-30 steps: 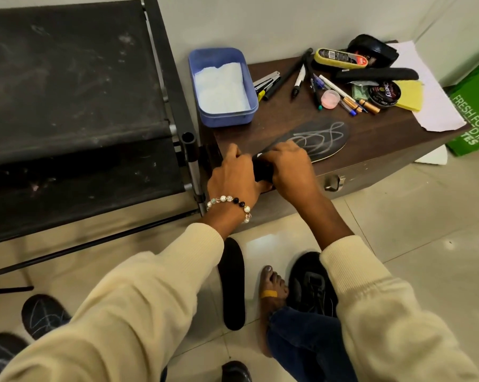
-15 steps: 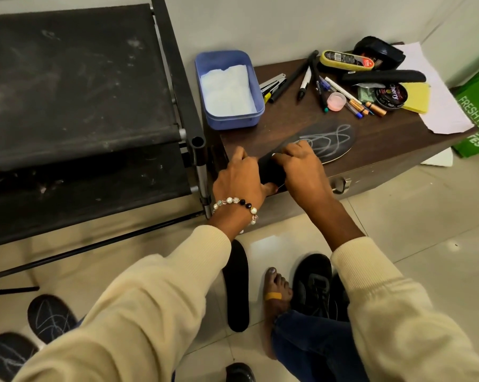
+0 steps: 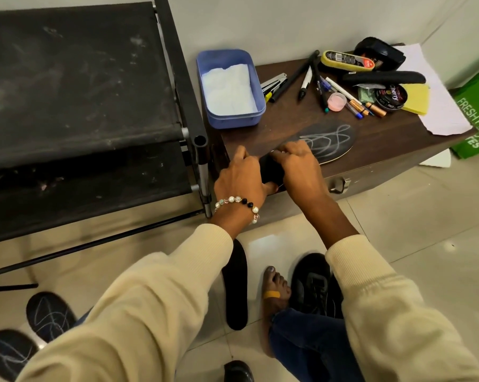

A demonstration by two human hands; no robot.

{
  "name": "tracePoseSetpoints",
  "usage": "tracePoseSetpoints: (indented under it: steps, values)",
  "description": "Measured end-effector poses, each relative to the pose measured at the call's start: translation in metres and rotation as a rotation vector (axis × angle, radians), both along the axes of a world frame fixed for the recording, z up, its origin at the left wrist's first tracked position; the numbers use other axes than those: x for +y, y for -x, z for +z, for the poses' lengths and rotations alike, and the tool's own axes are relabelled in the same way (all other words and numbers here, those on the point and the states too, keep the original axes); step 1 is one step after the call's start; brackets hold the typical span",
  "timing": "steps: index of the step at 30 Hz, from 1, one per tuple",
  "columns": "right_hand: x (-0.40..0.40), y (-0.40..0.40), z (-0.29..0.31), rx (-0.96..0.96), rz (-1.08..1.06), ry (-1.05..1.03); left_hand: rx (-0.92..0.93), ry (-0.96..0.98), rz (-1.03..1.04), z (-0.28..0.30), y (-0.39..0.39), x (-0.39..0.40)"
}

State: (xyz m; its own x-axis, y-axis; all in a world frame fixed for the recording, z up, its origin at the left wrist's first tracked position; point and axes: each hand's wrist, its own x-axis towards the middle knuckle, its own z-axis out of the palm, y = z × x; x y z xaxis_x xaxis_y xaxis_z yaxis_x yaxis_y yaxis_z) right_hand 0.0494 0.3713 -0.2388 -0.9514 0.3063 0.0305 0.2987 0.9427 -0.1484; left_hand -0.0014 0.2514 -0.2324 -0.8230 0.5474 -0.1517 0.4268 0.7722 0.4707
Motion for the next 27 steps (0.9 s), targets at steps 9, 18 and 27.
tracePoseSetpoints:
  steps: [9, 18, 27]
  values:
    - [0.002, 0.009, 0.006, -0.004, 0.047, -0.02, 0.001, 0.001, -0.002, -0.001, -0.001, -0.001]
    - [0.017, 0.01, 0.002, 0.114, -0.077, 0.013, -0.001, 0.004, 0.0, -0.004, 0.001, 0.0]
    - [0.005, 0.015, 0.004, 0.031, 0.003, 0.03, -0.007, 0.013, 0.002, -0.001, 0.0, 0.0]
